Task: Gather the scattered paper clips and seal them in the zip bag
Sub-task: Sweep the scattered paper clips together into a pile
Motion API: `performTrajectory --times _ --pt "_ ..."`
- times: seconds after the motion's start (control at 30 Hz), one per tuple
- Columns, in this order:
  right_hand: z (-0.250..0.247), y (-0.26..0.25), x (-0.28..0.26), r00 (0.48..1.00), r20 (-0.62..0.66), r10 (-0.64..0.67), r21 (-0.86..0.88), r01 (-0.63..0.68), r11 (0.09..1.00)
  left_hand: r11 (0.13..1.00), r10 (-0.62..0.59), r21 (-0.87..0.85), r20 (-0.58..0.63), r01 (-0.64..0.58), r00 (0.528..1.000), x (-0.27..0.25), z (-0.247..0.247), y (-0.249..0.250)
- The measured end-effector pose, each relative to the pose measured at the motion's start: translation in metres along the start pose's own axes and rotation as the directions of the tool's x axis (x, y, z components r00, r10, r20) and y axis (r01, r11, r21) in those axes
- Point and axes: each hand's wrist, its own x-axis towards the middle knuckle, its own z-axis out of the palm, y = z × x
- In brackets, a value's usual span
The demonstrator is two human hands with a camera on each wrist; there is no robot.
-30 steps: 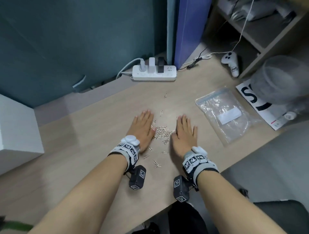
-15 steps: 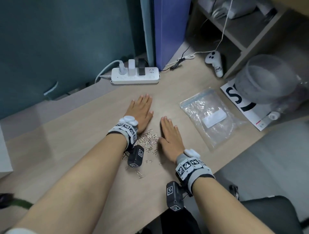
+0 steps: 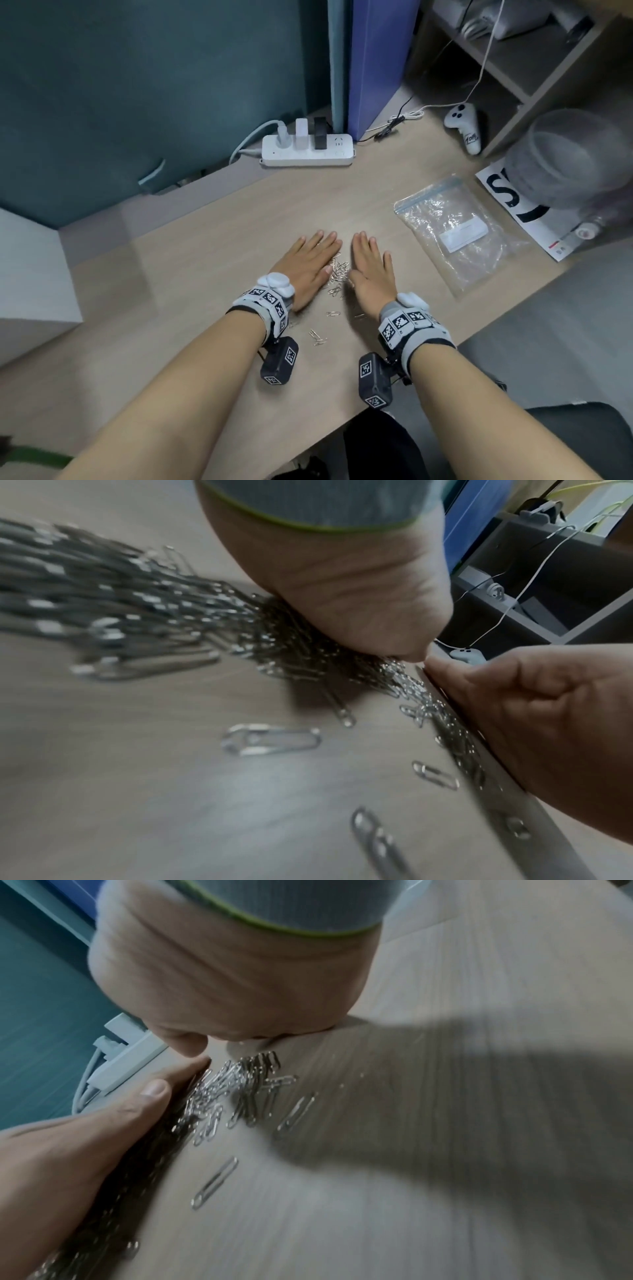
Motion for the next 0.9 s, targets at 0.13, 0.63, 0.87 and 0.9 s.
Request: performTrajectory --times 0.13,0.63,0.87,0.9 --pt "0.012 -0.004 -0.007 1.000 0.004 0.017 -0.094 -0.017 0.995 0.999 0.016 -0.049 -0.016 -0.017 1.000 -0.020 0.008 0.002" --pt "0.037 -0.040 -0.057 0.989 -0.148 0.029 0.235 0.007 0.972 0.926 -0.365 0.051 -0.132 0.374 0.922 -0.151 0.039 0.039" --pt "0.042 -0.008 -0.053 0.971 -0.239 0.031 0.258 0.033 0.966 0.913 -0.390 0.041 -0.194 0.405 0.900 -0.103 0.051 0.069" --pt "0.042 -0.004 -0.052 0.973 -0.229 0.020 0.271 0.044 0.962 0.912 -0.389 0.052 -0.211 0.408 0.897 -0.095 0.054 0.067"
